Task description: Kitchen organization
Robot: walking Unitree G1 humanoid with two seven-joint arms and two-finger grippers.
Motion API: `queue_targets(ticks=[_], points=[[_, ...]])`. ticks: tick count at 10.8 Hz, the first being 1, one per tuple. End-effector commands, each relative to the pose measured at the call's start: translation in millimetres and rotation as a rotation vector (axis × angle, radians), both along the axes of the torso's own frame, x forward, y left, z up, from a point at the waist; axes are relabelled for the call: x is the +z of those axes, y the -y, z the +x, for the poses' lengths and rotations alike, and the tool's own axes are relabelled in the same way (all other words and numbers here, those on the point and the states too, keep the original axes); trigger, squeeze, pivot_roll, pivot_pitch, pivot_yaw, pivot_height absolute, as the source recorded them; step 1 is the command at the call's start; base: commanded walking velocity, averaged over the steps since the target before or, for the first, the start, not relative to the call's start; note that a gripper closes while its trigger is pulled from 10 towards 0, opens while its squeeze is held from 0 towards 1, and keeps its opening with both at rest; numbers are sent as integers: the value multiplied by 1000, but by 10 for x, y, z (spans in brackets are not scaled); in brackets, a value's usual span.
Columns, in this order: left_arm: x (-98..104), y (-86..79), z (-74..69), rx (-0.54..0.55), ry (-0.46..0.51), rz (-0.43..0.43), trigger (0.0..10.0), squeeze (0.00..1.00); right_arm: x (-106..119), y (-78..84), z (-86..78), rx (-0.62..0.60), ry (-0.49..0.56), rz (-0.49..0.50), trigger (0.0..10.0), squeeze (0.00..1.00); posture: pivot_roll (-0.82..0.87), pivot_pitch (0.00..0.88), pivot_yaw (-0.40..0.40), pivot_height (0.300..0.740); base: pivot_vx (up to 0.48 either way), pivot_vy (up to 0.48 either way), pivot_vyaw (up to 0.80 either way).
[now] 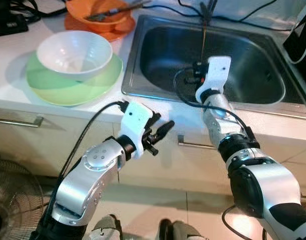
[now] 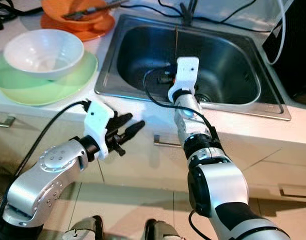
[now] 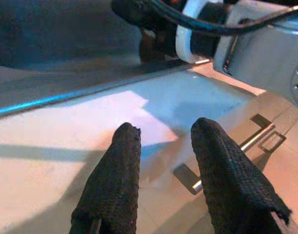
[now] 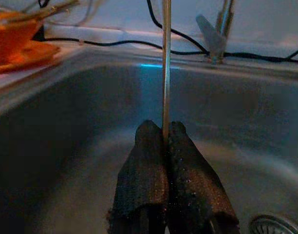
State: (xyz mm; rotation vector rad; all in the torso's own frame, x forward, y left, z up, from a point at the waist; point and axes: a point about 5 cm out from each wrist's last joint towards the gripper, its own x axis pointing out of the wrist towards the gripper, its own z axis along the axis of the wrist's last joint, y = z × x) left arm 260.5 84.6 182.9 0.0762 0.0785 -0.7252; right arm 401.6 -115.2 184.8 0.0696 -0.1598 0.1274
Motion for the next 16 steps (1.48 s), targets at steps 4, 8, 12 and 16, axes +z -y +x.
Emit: queue_targets(ticks=[4, 8, 12, 16], points=[[1, -9, -4, 22, -5, 12, 10000, 0, 26, 71, 17, -29, 5, 5, 10000, 0, 121, 216, -121, 740, 0, 0, 0], [-5, 15, 13, 17, -9, 3, 10000, 0, 10, 87, 17, -29, -3, -9, 10000, 0, 113, 208, -124, 740, 0, 0, 0], [-8, 12, 14, 19, -10, 3, 10000, 0, -7, 119, 14, -36, -9, -17, 10000, 0, 109, 208, -122, 740, 0, 0, 0], [0, 35, 134, 34, 13, -4, 10000, 0, 133, 188, 33, -42, 55, -13, 10000, 0, 76, 169, -124, 740, 0, 0, 0]])
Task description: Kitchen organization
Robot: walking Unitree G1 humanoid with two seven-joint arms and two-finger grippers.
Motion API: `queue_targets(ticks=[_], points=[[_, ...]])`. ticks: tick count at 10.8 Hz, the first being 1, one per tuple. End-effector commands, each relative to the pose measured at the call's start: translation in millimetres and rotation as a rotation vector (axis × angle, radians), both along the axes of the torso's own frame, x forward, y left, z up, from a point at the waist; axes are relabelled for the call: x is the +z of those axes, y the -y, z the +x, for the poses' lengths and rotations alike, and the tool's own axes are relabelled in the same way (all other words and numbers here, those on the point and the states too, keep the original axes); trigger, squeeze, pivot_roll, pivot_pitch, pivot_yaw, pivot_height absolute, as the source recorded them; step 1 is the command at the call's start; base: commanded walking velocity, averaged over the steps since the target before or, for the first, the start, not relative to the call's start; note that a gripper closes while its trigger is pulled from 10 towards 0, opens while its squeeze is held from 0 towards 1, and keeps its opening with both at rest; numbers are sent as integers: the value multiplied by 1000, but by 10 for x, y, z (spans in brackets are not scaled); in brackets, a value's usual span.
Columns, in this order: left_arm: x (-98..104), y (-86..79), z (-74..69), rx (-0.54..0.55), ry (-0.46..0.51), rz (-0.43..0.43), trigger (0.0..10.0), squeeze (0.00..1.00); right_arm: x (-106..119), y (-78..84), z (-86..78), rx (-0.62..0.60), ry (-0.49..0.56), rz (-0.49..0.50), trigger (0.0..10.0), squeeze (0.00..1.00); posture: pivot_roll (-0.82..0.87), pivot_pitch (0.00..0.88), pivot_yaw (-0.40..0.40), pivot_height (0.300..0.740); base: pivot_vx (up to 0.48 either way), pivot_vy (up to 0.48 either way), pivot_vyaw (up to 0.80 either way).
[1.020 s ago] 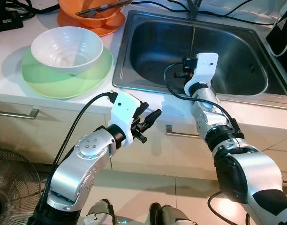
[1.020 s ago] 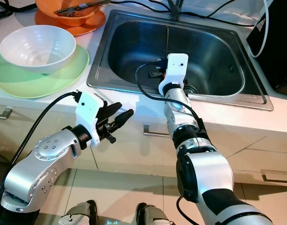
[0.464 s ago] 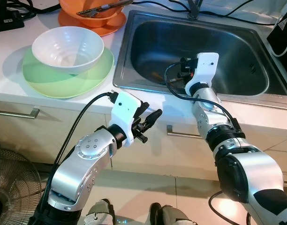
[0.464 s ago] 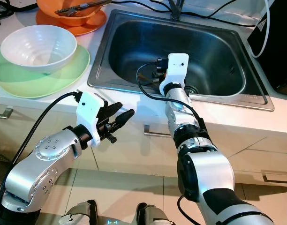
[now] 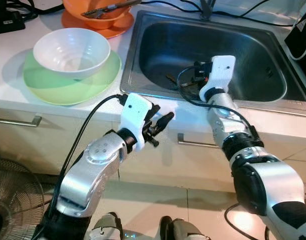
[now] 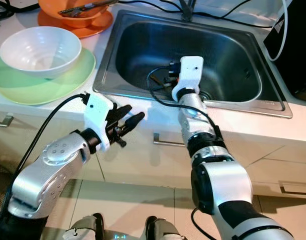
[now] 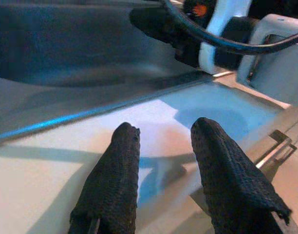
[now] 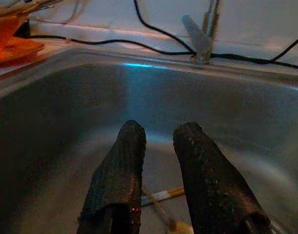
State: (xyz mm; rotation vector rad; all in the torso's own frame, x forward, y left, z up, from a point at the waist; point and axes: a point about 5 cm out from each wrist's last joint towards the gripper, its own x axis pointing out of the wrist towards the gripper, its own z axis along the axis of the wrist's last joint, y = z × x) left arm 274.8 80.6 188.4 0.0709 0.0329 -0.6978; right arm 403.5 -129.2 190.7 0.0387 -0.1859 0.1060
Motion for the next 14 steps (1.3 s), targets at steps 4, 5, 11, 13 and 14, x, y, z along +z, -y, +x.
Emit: queue_targets(ticks=[4, 5, 11, 13, 14], points=[[47, -9, 268, 95, 66, -25, 10000, 0, 696, 165, -51, -6, 326, 59, 10000, 0, -8, 83, -122, 740, 0, 0, 0], [57, -17, 313, 115, 80, -31, 10000, 0, 711, 171, -112, -2, 354, 64, 10000, 0, -24, 68, -123, 740, 0, 0, 0], [36, -55, 450, 194, 151, -31, 10000, 0, 79, -27, -780, 85, 200, 130, 10000, 0, -61, 17, -116, 740, 0, 0, 0], [115, -117, 466, 252, 250, 17, 10000, 0, -83, -158, -870, 112, 119, 146, 10000, 0, -46, 14, -113, 740, 0, 0, 0], [179, -143, 466, 275, 311, 61, 10000, 0, -132, -179, -881, 111, 91, 148, 10000, 0, -38, 14, -111, 740, 0, 0, 0]])
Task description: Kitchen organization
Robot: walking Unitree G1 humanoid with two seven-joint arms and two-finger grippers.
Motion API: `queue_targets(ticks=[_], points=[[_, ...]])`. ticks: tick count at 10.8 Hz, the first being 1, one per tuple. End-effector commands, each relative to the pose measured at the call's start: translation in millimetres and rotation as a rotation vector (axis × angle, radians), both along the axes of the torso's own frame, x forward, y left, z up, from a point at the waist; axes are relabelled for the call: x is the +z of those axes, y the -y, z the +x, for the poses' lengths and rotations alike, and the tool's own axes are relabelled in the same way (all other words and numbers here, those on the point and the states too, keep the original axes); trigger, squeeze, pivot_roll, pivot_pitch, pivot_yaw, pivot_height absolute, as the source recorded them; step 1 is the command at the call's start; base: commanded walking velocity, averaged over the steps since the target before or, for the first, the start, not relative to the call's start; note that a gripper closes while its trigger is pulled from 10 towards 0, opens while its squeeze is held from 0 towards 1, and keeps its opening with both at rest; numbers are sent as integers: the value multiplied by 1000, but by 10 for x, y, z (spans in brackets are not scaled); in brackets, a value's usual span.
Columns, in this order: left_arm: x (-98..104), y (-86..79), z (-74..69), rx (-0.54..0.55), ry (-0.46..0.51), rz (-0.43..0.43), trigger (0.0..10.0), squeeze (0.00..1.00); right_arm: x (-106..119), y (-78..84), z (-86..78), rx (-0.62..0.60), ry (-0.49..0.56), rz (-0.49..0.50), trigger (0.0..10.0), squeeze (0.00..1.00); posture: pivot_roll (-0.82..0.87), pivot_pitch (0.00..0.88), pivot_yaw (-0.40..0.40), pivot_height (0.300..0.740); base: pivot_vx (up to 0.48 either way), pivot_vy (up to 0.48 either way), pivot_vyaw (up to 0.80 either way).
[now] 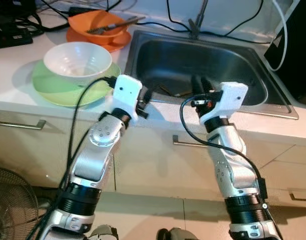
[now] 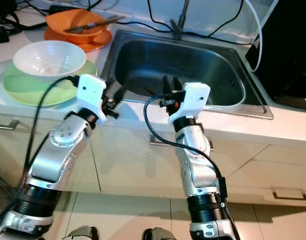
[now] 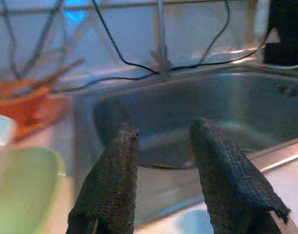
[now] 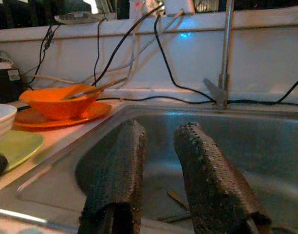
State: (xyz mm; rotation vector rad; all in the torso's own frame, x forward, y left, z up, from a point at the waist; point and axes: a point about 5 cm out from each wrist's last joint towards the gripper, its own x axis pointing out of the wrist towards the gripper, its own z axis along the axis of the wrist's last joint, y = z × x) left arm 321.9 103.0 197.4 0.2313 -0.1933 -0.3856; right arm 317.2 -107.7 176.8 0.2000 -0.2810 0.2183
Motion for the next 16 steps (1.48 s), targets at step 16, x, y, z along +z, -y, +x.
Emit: queue_targets(ticks=[16], points=[[482, 31, 64, 84, 219, -81, 10000, 0, 493, 89, 152, -121, 124, 2, 10000, 0, -42, 55, -105, 740, 48, 0, 0]])
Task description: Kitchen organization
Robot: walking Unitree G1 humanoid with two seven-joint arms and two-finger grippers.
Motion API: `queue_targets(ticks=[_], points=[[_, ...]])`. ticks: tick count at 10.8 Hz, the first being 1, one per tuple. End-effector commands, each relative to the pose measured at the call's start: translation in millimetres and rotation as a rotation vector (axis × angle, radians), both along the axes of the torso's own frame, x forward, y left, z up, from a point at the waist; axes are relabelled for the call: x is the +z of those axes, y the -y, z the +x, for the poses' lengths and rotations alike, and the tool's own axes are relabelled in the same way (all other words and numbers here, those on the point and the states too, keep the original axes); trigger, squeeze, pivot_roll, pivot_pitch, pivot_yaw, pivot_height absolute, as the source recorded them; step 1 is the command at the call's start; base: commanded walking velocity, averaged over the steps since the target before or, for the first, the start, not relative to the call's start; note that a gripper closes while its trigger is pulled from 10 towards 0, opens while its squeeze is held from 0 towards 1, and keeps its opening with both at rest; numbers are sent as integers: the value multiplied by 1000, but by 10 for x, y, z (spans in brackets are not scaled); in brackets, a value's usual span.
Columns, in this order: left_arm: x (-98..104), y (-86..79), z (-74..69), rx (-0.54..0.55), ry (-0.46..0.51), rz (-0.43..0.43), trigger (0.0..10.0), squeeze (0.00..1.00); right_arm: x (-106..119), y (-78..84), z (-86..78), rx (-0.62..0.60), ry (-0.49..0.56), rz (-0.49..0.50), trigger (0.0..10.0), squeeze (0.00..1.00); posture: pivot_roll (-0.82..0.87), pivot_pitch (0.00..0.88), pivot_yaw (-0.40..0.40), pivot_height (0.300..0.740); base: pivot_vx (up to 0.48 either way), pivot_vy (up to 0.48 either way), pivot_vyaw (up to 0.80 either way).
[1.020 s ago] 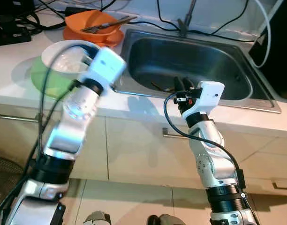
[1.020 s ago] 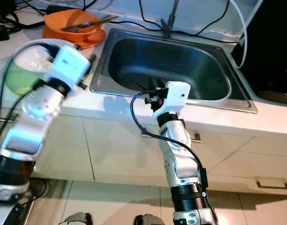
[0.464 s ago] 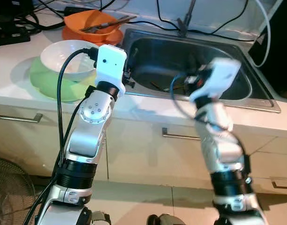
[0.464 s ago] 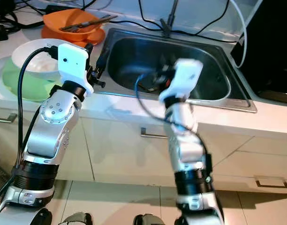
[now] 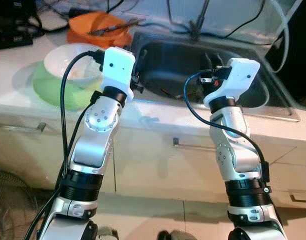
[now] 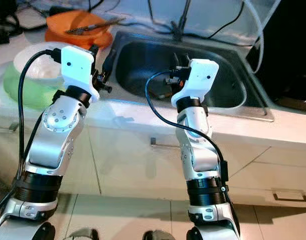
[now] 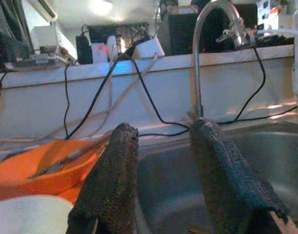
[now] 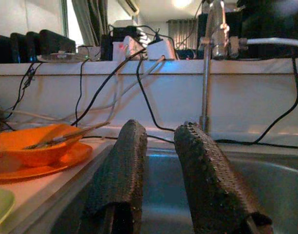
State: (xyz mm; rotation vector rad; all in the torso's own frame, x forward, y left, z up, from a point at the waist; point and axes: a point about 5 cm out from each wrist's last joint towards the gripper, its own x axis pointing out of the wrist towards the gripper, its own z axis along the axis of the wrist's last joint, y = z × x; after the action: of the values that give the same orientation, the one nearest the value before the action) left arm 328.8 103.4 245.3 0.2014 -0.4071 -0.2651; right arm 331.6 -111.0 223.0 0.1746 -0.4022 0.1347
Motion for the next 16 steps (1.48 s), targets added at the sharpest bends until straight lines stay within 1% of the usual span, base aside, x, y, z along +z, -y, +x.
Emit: queue_targets(ticks=[1, 6, 16], points=[[4, 28, -1, 0, 6, -1, 10000, 0, 25, 49, 12, -19, 8, -2, 10000, 0, -41, 55, -104, 740, 304, 0, 0], [-1, 24, 0, -2, 6, 3, 10000, 0, -2, 5, 6, -2, 6, -8, 10000, 0, -39, 55, -104, 740, 310, 0, 0], [-9, 22, 12, -7, -2, -1, 10000, 0, -30, -4, 9, -1, -1, -5, 10000, 0, -36, 54, -104, 740, 312, 0, 0]])
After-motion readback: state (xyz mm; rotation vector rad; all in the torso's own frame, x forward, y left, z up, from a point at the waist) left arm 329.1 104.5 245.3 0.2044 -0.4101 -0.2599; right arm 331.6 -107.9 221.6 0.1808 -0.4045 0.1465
